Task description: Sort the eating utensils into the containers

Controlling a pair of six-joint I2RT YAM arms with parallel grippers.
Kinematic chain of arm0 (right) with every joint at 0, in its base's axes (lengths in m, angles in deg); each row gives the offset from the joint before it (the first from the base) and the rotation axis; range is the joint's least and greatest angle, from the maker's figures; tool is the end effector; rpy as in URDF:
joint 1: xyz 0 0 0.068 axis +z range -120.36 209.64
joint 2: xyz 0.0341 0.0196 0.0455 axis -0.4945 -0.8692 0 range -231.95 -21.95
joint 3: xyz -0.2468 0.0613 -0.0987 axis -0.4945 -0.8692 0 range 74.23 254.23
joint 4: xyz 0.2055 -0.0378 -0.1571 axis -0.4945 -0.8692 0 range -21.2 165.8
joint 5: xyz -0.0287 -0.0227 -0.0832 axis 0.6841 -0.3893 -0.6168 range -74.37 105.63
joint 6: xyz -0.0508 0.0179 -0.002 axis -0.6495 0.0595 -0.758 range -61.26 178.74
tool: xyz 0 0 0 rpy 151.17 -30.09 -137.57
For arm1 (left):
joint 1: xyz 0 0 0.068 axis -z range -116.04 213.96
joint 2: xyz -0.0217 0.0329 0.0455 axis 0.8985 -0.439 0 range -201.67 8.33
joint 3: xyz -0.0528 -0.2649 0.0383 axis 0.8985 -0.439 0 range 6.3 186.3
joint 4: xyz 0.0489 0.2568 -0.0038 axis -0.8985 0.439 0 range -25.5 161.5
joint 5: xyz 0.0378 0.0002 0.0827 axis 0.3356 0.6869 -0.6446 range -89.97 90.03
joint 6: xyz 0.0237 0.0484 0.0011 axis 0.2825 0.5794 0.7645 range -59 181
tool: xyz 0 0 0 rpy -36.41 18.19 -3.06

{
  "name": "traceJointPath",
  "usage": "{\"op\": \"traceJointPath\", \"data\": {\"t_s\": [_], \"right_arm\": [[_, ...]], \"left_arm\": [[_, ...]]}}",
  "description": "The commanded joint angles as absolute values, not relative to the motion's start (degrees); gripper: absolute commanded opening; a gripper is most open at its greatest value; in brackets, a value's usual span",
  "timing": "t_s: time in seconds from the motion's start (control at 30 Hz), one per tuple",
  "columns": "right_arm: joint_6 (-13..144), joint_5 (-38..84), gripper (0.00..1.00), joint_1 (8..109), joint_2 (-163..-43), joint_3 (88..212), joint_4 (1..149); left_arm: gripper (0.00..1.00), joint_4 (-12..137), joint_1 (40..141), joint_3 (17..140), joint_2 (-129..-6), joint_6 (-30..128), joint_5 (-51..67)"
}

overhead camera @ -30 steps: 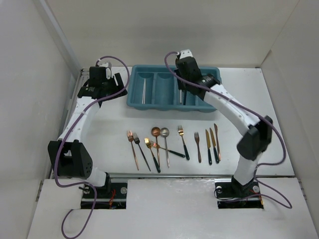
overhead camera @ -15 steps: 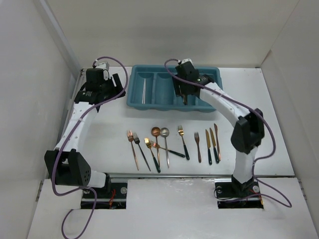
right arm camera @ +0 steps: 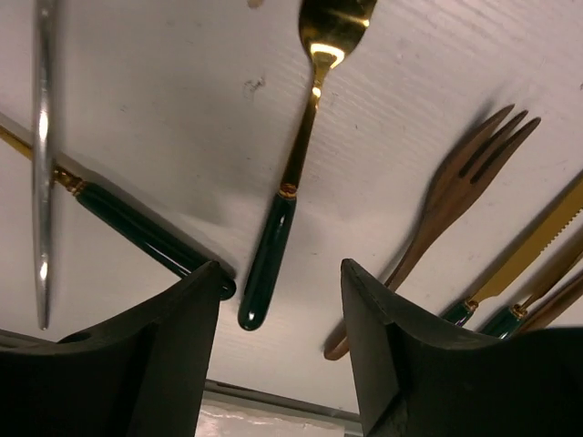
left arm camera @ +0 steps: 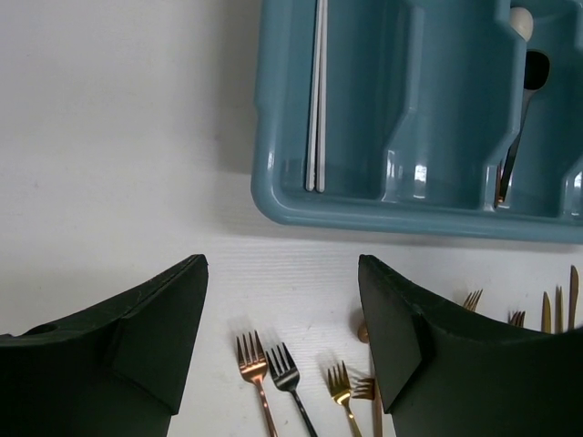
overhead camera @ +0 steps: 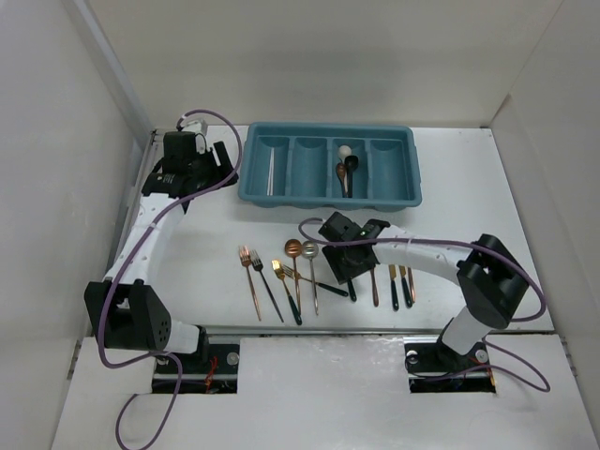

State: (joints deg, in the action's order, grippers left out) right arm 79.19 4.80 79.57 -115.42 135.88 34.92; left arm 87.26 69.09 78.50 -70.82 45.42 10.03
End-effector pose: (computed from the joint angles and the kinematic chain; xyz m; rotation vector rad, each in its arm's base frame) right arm 0.2034 0.2315 0.1948 -0.6703 2.7055 0.0285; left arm 0.3137 -0.0344 0.3486 -0.0851 2.1042 -0.4007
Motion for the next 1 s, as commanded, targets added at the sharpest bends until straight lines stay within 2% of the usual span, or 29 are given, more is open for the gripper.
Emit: {"op": "traceJointPath", "data": {"t_s": [0.0, 0.33, 0.43, 0.53, 0.67, 0.87, 0.97], "right_arm": [[82.7, 6.4, 0.6, 79.4, -113.5, 135.2, 37.5], [82.7, 9.7, 0.45, 79.4, -118.5, 130.0, 43.5], [83.3, 6.0, 0.18, 79.4, -120.5, 130.7, 41.7], [83.3, 5.4, 0.0, 79.4, -119.9, 131.5, 41.0], [81.2, 0.9, 0.0, 79.4, -118.5, 135.4, 37.3], [74.2, -11.1, 0.0, 81.2, -107.9, 151.2, 30.2], [69.7, -14.8, 0.0, 77.3, -106.2, 160.0, 32.2]], "left_arm": [[0.64, 85.8, 68.9, 77.6, -70.2, 44.9, 11.3], [0.64, 85.2, 68.9, 75.7, -69.1, 44.3, 12.9], [0.64, 85.2, 68.9, 75.7, -69.1, 44.3, 12.9], [0.64, 85.2, 68.9, 75.7, -69.1, 44.3, 12.9], [0.64, 85.2, 68.9, 75.7, -69.1, 44.3, 12.9], [0.64, 85.2, 68.9, 75.7, -69.6, 44.3, 12.9], [0.64, 85.2, 68.9, 75.7, -69.6, 44.3, 12.9]]}}
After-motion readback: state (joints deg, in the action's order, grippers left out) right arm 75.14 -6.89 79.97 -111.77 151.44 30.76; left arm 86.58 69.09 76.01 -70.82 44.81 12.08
